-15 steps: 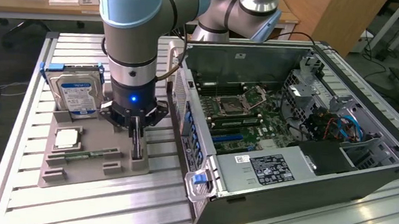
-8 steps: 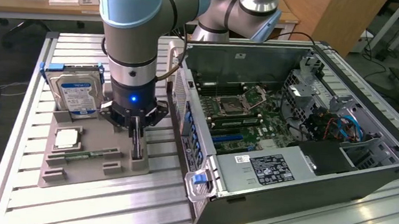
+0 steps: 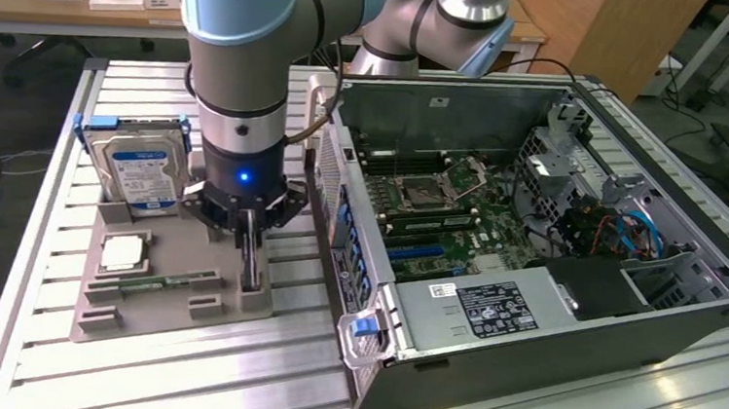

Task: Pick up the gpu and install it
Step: 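Pick up the gpu and move the gpu toward the slot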

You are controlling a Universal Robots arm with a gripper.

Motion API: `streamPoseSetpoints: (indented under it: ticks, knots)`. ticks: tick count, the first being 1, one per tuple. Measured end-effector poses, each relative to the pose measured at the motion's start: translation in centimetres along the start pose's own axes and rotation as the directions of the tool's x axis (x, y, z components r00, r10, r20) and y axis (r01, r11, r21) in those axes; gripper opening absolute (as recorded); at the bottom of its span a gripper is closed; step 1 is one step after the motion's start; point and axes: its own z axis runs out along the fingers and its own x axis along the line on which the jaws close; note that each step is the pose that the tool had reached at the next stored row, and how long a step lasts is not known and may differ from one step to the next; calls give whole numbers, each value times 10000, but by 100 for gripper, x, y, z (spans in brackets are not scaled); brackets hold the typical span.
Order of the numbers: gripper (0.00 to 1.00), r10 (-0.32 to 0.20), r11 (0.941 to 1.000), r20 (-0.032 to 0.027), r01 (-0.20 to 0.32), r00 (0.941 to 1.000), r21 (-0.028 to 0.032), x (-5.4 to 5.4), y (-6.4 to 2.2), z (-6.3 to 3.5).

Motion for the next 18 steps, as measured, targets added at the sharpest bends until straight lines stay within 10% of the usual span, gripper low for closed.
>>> streamPoseSetpoints:
  ticks: [18]
  knots:
    - [28, 0, 10000, 0, 0, 10000, 0, 3, 12, -273]
